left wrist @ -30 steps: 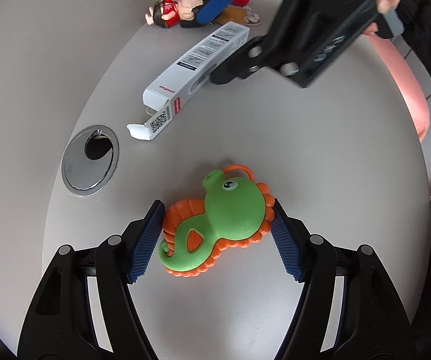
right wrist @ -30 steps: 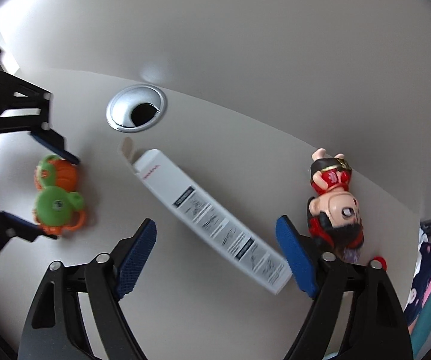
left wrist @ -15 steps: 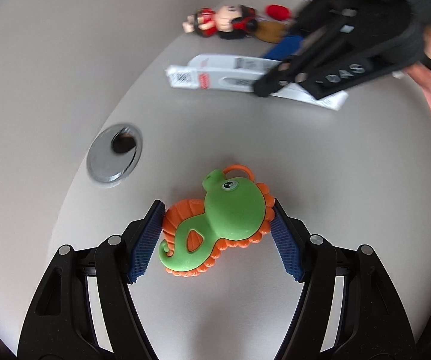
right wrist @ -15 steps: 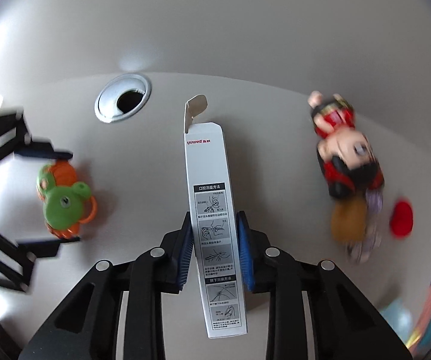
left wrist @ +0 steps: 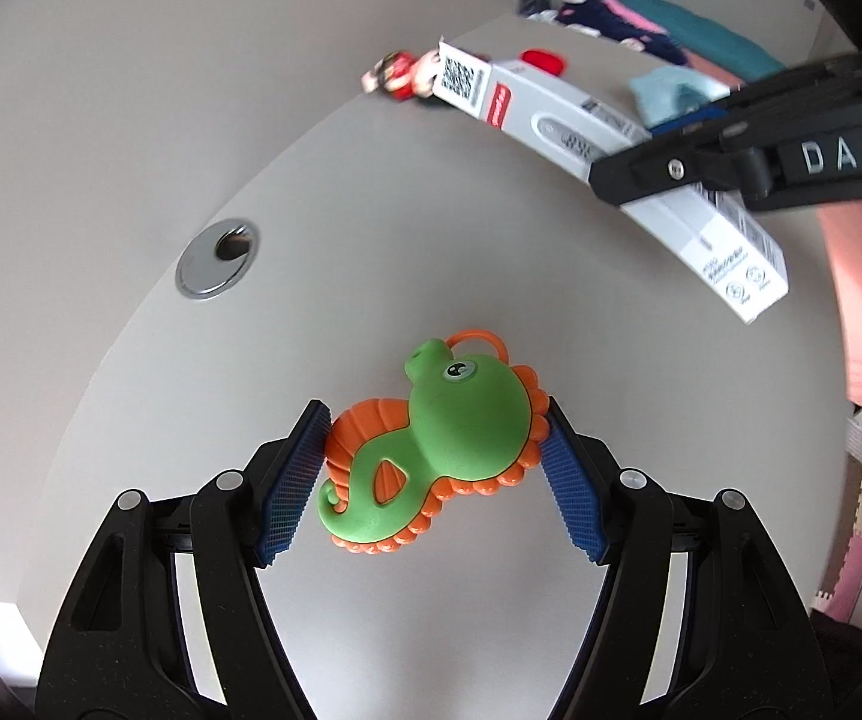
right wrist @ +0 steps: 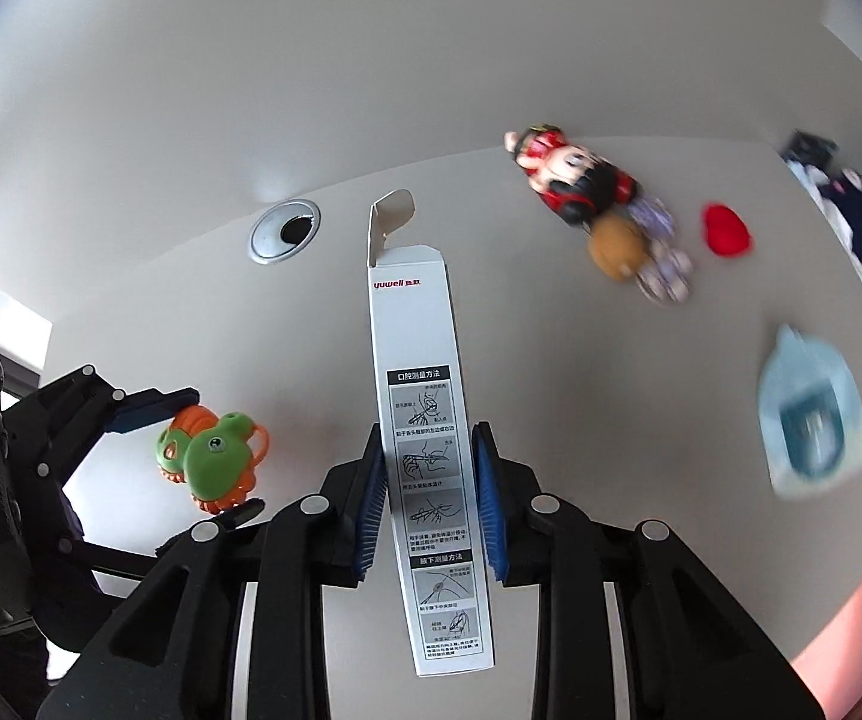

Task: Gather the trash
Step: 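Carry the seahorse and box to the trash bag while both tools open to drop them, then move both tools back over the desk toward the bib and figure, then grasp the cartoon boy figure with the left tool while the right tool grasps the light-blue bib, then carry the figure and bib to the trash bag while both tools release them, then move both tools back over the desk toward the bear and heart plush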

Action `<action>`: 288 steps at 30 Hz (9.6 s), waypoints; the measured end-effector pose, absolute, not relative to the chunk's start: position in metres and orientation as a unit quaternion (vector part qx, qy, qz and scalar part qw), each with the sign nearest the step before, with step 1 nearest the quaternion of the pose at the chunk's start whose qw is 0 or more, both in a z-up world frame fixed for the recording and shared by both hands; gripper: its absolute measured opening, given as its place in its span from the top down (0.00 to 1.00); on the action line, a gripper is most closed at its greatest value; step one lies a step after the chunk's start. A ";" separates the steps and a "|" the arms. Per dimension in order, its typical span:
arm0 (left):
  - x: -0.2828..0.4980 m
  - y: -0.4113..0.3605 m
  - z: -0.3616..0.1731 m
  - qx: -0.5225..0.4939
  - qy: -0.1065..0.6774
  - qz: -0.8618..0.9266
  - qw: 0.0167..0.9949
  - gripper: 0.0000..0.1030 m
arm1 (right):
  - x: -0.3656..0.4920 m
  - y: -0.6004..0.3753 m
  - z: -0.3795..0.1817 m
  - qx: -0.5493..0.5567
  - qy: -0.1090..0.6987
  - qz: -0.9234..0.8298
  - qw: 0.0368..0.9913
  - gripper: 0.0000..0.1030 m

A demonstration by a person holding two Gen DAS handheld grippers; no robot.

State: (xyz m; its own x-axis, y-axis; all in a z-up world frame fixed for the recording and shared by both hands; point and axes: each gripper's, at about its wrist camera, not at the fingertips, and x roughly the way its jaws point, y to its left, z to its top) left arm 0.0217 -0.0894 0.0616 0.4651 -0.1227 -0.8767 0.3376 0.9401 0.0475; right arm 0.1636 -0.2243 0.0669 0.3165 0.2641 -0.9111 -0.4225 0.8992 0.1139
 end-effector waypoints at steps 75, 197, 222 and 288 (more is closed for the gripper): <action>-0.043 -0.510 -0.003 0.271 0.490 -0.317 0.766 0.06 | -0.072 -0.659 -0.043 0.236 0.521 -0.119 0.811 0.11; 0.057 -0.263 0.083 -0.010 0.468 -0.121 0.875 0.34 | 0.046 -0.469 0.058 0.171 0.471 0.042 0.864 0.43; -0.032 -0.488 0.032 0.128 0.488 -0.293 0.812 0.33 | -0.089 -0.642 0.011 0.253 0.462 -0.101 0.844 0.44; 0.090 -0.307 0.041 0.045 0.497 -0.165 0.851 0.06 | 0.065 -0.495 0.021 0.158 0.493 -0.015 0.856 0.13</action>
State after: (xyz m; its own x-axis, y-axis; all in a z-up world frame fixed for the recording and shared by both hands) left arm 0.0903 -0.3074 0.0412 0.4511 -0.2366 -0.8605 0.3262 0.9412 -0.0878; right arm 0.0650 -0.4954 0.0209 0.5142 0.1307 -0.8477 0.1814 0.9494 0.2564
